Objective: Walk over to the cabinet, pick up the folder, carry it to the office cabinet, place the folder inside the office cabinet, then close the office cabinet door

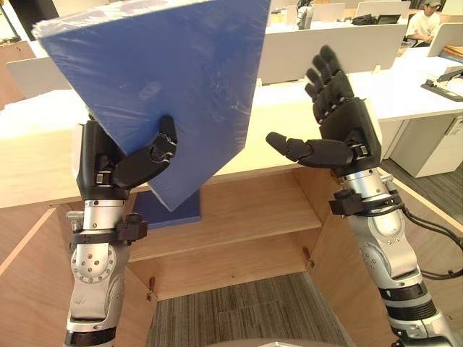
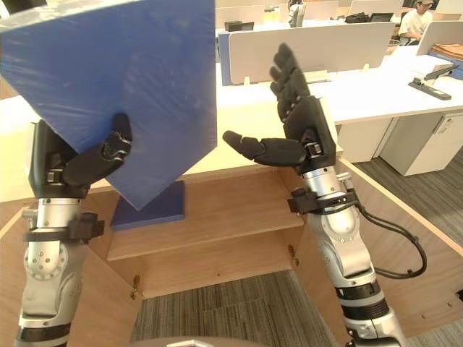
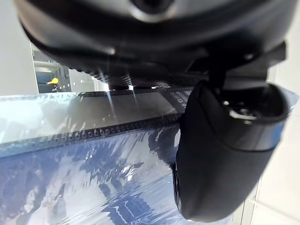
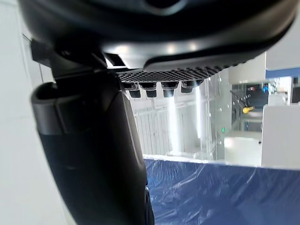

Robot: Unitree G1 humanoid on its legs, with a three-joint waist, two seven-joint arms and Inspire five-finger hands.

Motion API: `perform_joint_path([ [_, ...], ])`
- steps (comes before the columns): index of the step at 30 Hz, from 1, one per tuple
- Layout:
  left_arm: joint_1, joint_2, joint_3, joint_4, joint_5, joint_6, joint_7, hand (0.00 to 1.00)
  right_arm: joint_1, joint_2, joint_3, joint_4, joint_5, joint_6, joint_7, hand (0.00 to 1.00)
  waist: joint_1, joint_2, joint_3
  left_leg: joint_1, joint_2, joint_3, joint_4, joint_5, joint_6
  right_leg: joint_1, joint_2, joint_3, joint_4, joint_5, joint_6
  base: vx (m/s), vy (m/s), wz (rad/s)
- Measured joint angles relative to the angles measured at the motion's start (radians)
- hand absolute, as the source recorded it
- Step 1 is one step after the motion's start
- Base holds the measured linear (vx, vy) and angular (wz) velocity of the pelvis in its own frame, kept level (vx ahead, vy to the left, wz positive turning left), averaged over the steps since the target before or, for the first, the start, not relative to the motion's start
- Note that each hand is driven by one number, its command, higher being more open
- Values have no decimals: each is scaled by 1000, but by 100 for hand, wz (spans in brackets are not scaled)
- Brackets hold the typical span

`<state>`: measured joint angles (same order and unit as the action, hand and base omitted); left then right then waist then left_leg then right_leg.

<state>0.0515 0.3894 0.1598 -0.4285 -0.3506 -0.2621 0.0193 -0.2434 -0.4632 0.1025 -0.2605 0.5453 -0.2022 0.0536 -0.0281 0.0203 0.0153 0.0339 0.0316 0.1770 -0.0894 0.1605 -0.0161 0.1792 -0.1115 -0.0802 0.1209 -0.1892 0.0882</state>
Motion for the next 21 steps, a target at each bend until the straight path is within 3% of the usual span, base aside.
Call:
perform_joint_path([
  [8,-41,113,-74,31,-95,-15,-115,0,-147,-154,127,64,207,2,133,100,2,-2,-6,-2,2,-4,-4,10,2,-3,2,-2,2,5,0,-43,15,1],
  [17,-48,215,-79,76,-190,-35,-160,0,-241,-355,238,109,365,6,197,100,16,-21,-25,-18,7,-4,-5,16,2,-15,7,-1,-3,15,-1,0,0,0],
  [18,-59,223,-86,83,-200,-36,-161,0,-253,-376,245,114,376,6,201,0,19,-21,-25,-20,7,-4,-5,18,2,-18,7,-1,-3,16,-1,0,0,0],
  [21,-79,251,-119,94,-231,-42,-163,0,-302,-425,292,126,400,6,212,0,21,-21,-27,-21,7,-4,-5,19,2,-19,7,-1,-3,19,0,-21,14,0],
])
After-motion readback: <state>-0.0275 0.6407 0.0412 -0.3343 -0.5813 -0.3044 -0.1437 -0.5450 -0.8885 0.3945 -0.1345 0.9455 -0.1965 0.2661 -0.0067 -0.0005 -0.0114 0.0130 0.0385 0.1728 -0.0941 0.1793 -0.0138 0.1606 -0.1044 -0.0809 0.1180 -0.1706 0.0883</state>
